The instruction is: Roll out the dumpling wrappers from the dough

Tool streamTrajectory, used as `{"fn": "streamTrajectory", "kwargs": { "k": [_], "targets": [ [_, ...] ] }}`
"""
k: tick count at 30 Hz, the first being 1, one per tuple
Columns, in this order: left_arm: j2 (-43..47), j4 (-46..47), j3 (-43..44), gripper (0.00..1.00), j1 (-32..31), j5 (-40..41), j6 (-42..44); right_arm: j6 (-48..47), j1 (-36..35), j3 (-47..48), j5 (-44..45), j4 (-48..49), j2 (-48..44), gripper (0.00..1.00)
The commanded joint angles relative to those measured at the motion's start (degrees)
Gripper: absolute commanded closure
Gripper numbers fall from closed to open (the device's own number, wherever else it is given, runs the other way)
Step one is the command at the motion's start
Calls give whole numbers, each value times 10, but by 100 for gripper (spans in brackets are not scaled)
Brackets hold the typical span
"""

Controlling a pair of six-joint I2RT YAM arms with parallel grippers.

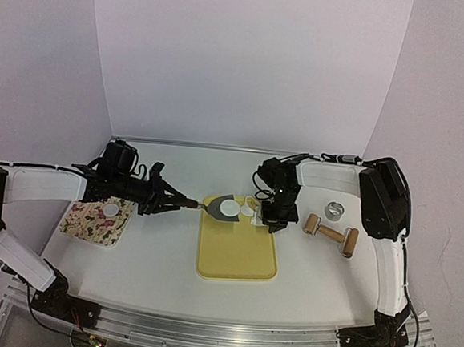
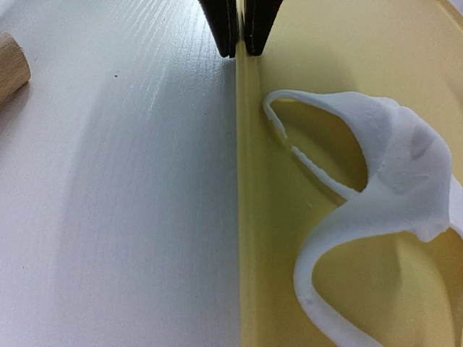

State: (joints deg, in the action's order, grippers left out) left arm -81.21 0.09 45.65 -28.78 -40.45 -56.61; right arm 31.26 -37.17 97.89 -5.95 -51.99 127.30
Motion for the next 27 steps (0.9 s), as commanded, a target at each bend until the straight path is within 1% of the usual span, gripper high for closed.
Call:
{"fn": "streamTrajectory", "kwargs": {
  "k": [1,6,12,14,16,22,27],
  "targets": [
    [54,-63,1,100,76,-19,5,-6,-1,15,46,-19,0,100],
    [90,-174,16,100,203,-29,70,-13,-1,19,48,-18,-2,100],
    [107,-352,62,100,363,17,190,-20,-1,27,54,-18,-6,100],
    [107,-395,82,100,381,57,212,-22,-1,27,56,-18,-8,100],
    [116,-417,88,100,391,89,216,-23,-1,27,58,-17,-11,100],
    [147,-434,82,100,442,151,219,-25,-2,18,59,-8,-21,100],
    [138,-475,141,100,451,243,266,-28,-1,12,59,0,-23,100]
  ]
}}
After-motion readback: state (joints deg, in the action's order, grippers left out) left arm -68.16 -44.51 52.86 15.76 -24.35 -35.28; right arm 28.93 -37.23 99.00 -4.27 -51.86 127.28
